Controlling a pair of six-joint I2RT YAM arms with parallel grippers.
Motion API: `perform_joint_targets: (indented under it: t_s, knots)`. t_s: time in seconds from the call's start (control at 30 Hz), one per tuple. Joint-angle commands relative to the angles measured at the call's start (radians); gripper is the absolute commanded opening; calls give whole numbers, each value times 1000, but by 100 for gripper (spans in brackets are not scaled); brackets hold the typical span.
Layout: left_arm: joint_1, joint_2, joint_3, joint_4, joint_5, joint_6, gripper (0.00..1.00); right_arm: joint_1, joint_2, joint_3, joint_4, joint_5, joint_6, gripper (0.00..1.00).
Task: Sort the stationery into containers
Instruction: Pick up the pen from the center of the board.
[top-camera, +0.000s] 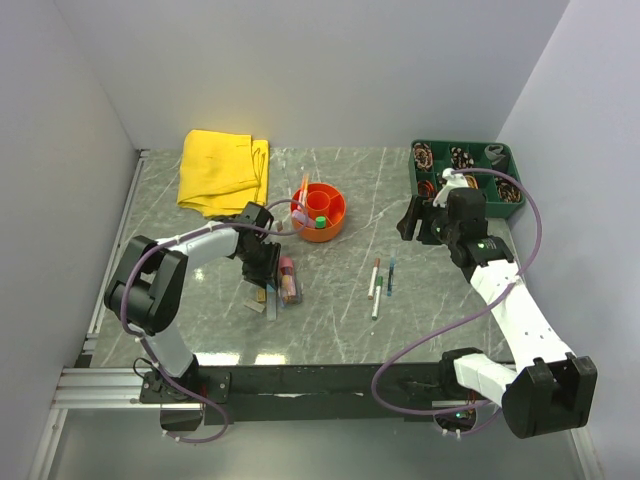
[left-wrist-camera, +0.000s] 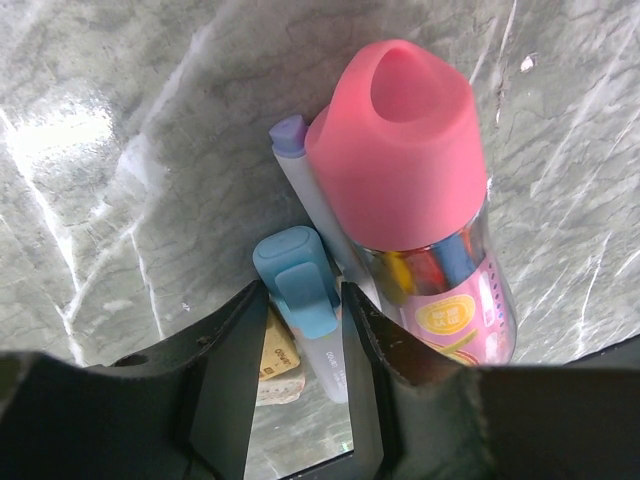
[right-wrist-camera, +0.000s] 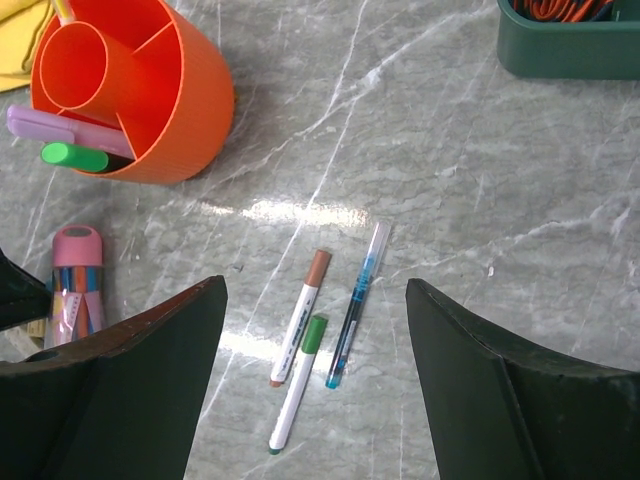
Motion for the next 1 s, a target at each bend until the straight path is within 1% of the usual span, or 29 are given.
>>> perform_joint_targets:
  t_s: [0.0,0.1,0.2,0.3,0.33,0.4,0.43,0.5,0.6,0.63,0.67,0.7,0.77,0.83,0.93,0.97]
  knots:
    - [-8,28,6,6,-67,-7,43,-7,-18,-2,34,3,-3,80]
    - [-14,45,24,-11,-122,-13,45,-9,-16,-2,37,3,-4,81]
    - [-15,57,29,-20,-147,-18,45,-9,-21,-12,42,-2,-3,80]
    - [-18,62,18,-16,-170,-20,44,-7,-31,-28,45,-7,-1,80]
    - [-20,60,15,-16,-185,-24,41,-9,-34,-35,47,-7,-1,80]
    - [-21,60,5,-13,-191,-24,38,-10,-47,-46,51,-5,-1,81]
    - [-21,63,0,-11,-193,-24,33,-12,-48,-55,57,-2,0,81]
    - [-21,62,-5,-10,-187,-23,28,-12,-54,-58,59,-8,6,81]
    - [-21,59,7,-8,-172,-12,15,-10,-59,-55,54,-8,5,81]
    - [-21,53,12,-8,-170,-7,6,-12,-57,-49,50,-7,2,81]
    - [-20,42,30,-13,-147,-3,2,-13,-57,-46,51,-5,-4,81]
    - [-20,37,41,-16,-141,2,1,-13,-57,-40,50,1,-6,81]
    - [-9,21,84,-23,-91,6,1,-13,-48,-29,45,1,-12,81]
    - [2,10,124,-34,-75,0,1,-12,-38,-9,40,0,-15,81]
    - [21,-7,231,-59,-35,26,1,-12,-15,21,34,1,-17,81]
    - [28,-13,289,-84,-20,40,1,-15,-7,27,33,3,-18,81]
